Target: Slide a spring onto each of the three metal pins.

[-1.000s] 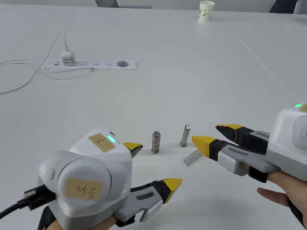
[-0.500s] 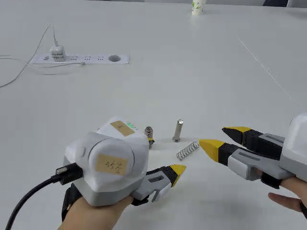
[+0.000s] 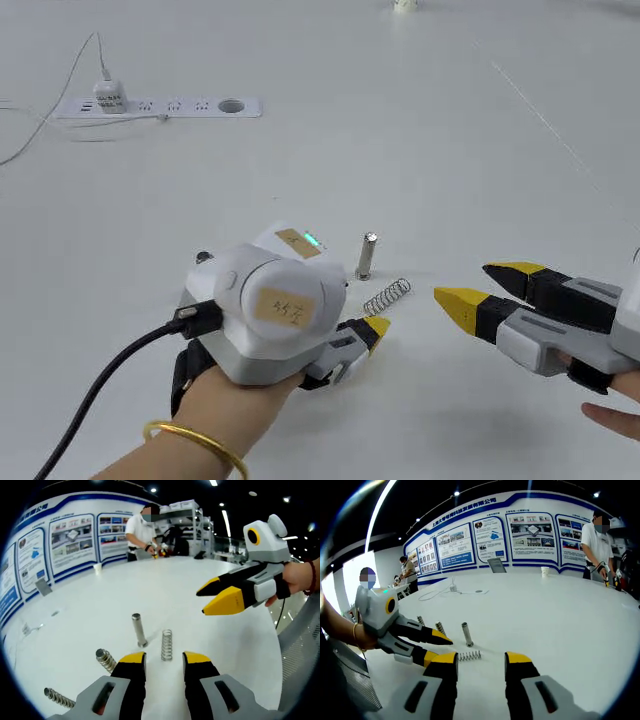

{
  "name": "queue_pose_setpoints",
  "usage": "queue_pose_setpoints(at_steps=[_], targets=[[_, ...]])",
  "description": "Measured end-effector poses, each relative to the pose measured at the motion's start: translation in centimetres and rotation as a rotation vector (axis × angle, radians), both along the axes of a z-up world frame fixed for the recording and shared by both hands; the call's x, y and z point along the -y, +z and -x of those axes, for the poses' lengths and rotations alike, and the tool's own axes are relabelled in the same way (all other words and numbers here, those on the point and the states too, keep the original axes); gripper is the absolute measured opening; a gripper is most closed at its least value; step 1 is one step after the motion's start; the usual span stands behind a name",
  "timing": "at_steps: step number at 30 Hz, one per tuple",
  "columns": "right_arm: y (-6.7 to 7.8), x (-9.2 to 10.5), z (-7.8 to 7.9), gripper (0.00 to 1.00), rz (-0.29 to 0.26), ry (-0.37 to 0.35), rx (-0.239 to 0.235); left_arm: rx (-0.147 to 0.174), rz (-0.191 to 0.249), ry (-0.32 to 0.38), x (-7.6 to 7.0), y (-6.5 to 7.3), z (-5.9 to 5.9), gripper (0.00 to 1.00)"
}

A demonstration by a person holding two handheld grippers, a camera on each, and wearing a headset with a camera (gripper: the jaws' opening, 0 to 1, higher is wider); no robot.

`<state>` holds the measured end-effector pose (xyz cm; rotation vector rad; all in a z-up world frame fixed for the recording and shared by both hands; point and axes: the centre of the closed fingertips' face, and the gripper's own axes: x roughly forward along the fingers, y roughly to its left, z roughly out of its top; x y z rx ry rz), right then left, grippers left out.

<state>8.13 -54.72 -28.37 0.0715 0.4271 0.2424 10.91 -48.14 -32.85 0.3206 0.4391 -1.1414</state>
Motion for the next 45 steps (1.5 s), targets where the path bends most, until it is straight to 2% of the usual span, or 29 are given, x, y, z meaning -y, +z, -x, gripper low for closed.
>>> queue_pose_setpoints(at_steps=[6,13,20,21,29,33,40,45], targets=[[0.2,0.1,-0.1,0.38,-0.006,-0.007,0.007,-0.003,-0.008,-0.017,1.0,-0.4,-0.3,0.26],[0.1,-0.3,-0.1,0.38,0.006,0.012,0.003,0.015,-0.049,-0.057,1.7,-0.8,-0.3,0.22],[0.3,-0.3,-0.2,0.38,0.012,0.014,0.008,0.013,-0.1,-0.067,1.6,-2.0,-0.2,0.16],[0.3,-0.3,-0.2,0.38,0.012,0.014,0.01,0.013,-0.09,-0.067,1.7,-1.9,-0.2,0.15],[0.4,-0.4,-0.2,0.38,0.008,0.014,0.01,0.027,-0.102,-0.07,1.6,-1.9,-0.2,0.11],[0.4,-0.2,-0.2,0.37,0.017,-0.002,-0.002,0.039,-0.078,-0.095,1.6,-1.4,0.3,0.1],[1.1,-0.2,-0.4,0.37,-0.023,-0.02,0.001,0.054,-0.027,-0.096,1.7,0.3,0.8,0.1],[1.8,-0.7,-0.6,0.35,-0.085,-0.027,0.006,0.054,0.057,-0.072,1.6,2.5,1.0,0.1]])
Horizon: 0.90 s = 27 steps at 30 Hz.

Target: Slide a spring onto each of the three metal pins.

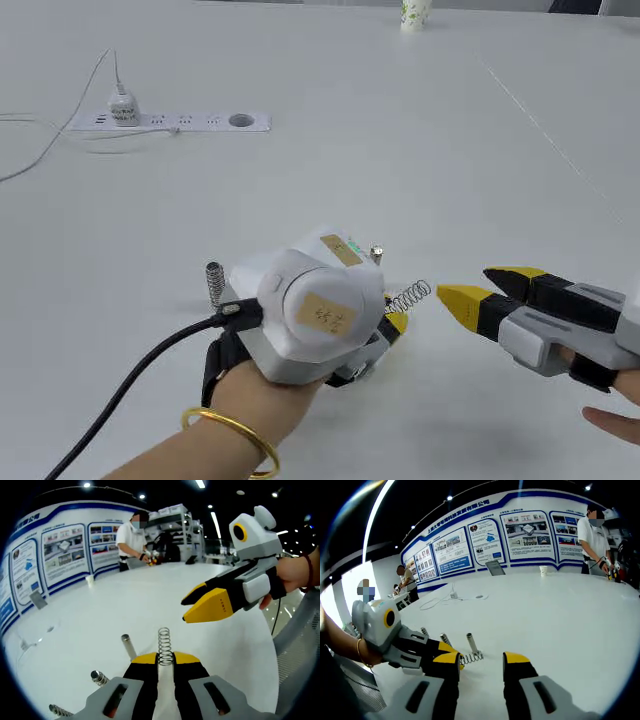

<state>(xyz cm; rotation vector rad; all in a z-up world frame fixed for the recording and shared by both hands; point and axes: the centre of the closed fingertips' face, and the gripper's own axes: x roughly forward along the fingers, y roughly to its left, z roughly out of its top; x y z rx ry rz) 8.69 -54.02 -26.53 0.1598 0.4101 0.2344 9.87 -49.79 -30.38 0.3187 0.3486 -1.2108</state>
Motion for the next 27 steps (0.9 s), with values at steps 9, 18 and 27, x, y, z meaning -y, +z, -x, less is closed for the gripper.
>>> queue_pose_setpoints(at_steps=[9,18,27], targets=[[2.1,-1.5,-0.7,0.32,-0.213,-0.017,0.016,-0.018,0.122,0.045,-1.3,3.3,0.3,0.1],[3.9,-2.9,-1.3,0.28,-0.377,0.0,0.038,-0.01,0.208,0.065,-2.2,5.6,1.0,0.1],[4.2,-4.4,-1.1,0.23,-0.497,0.033,0.004,0.036,0.266,0.064,-2.7,7.0,1.5,0.1]])
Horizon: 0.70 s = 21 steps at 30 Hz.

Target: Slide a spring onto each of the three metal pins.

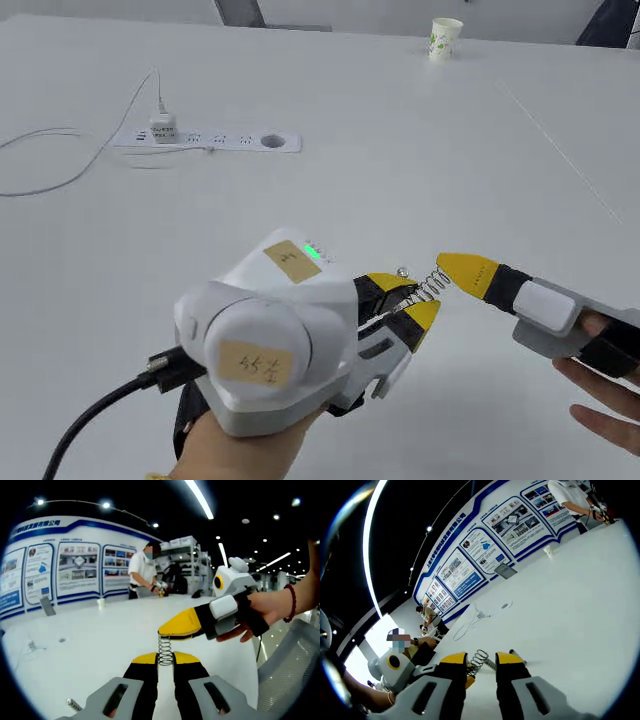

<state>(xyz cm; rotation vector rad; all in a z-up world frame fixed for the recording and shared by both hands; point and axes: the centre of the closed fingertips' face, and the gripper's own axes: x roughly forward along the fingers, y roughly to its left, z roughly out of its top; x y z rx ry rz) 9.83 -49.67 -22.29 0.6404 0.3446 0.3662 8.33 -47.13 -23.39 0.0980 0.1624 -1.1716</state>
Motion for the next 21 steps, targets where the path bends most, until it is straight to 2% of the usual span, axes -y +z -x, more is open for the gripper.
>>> queue_pose_setpoints(at_steps=[2,5,7,9,21], targets=[[0.1,-0.2,0.0,0.21,-0.017,0.005,-0.004,0.0,0.016,0.001,-0.1,0.3,0.0,0.1],[0.3,-0.4,0.0,0.19,-0.048,0.012,-0.006,-0.038,0.053,0.0,-0.2,0.5,0.0,0.1],[0.5,-0.5,0.0,0.17,-0.072,0.017,-0.007,-0.042,0.057,0.002,-0.5,0.5,0.0,0.1],[0.5,-0.7,0.1,0.17,-0.102,0.028,-0.022,-0.043,0.063,-0.001,-0.7,0.6,0.0,0.1],[1.0,-1.8,0.1,0.13,-0.18,0.065,-0.032,-0.026,0.085,-0.014,-1.0,1.2,0.3,0.1]])
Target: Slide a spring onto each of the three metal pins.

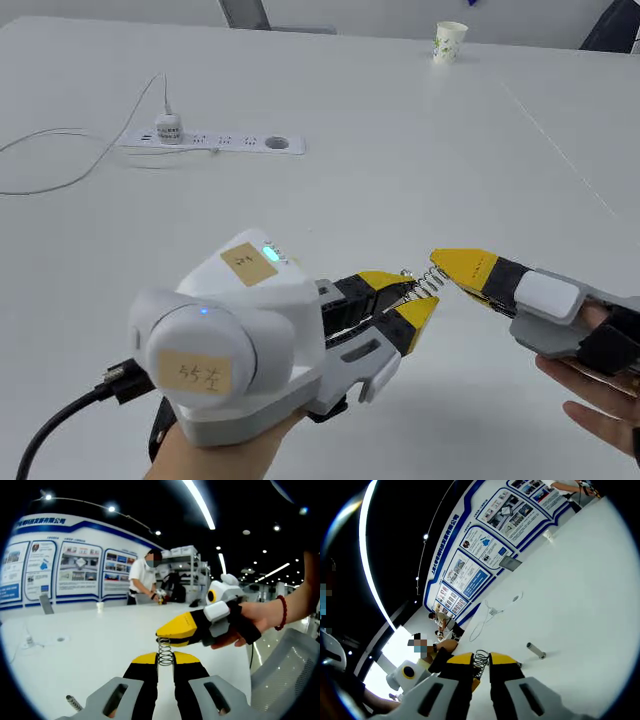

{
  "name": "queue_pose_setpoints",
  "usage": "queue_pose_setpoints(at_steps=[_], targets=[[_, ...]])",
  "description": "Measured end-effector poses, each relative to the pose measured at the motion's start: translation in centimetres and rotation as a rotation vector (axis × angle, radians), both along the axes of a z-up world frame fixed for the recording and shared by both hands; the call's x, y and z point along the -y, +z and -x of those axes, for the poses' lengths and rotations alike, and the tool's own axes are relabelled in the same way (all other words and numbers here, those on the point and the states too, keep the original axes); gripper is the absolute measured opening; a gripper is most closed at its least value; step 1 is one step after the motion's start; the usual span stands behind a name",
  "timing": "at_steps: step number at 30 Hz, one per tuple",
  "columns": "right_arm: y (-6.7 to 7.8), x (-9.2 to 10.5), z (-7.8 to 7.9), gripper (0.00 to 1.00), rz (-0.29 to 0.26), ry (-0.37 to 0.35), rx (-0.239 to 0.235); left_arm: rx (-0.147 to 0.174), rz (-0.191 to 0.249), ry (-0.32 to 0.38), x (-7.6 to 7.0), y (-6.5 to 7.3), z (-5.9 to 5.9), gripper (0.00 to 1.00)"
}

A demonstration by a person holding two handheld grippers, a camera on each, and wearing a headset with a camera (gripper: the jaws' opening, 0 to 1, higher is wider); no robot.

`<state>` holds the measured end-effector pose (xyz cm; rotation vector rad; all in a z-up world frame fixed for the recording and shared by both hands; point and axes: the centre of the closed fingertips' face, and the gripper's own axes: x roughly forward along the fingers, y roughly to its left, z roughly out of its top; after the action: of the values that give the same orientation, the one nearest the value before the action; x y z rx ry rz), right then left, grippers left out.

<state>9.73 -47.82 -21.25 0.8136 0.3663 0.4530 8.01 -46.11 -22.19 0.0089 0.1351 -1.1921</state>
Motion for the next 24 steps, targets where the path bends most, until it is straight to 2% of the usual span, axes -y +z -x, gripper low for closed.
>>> queue_pose_setpoints(at_steps=[4,7,10,13,17,24], targets=[[0.2,-0.2,0.0,0.12,-0.006,0.011,0.01,0.002,-0.006,0.0,-0.1,0.0,0.1,0.1],[0.3,-0.5,0.2,0.12,0.012,0.023,0.022,-0.014,-0.012,0.002,-0.2,-0.1,0.1,0.1],[0.3,-1.0,0.3,0.11,0.04,0.04,0.033,-0.016,-0.032,0.007,-0.3,-0.4,0.1,0.11],[0.0,-1.3,0.3,0.11,0.101,0.059,0.045,-0.025,-0.058,0.01,-0.5,-0.8,0.2,0.11],[0.0,-1.4,0.1,0.11,0.15,0.061,0.06,-0.028,-0.077,0.013,-0.7,-1.1,0.2,0.12],[0.3,-0.7,-0.5,0.11,0.199,0.039,0.084,-0.029,-0.126,0.03,-1.5,-2.0,0.0,0.12]])
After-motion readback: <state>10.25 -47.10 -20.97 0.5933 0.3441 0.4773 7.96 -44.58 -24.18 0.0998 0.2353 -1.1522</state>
